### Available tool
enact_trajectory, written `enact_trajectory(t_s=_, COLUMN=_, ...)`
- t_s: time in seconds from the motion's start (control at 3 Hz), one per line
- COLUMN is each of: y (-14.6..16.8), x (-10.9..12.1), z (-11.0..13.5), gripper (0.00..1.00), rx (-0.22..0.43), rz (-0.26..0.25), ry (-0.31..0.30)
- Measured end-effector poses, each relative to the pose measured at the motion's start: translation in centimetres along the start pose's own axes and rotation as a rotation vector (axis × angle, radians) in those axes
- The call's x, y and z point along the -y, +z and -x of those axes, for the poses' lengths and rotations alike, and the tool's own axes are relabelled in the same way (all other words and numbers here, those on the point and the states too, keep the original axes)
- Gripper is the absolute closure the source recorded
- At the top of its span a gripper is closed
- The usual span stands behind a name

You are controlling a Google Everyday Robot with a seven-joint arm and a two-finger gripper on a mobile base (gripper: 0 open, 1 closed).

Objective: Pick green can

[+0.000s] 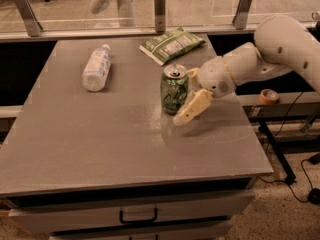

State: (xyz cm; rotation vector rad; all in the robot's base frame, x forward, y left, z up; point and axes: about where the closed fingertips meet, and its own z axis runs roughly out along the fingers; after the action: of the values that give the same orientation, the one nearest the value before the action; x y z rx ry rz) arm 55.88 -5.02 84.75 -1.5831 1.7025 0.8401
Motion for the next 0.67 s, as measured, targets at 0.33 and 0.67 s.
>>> enact_trajectory(t_s=0.33, y=2.1, x=-1.3, z=1.6, gripper=0.39, rx=0.001, rz=0.097, ry=-0.044)
enact_trajectory(t_s=0.67, y=2.3, x=-2.2, z=3.1, gripper=0.62, rx=0.049, rz=0.158, ry=-0.059)
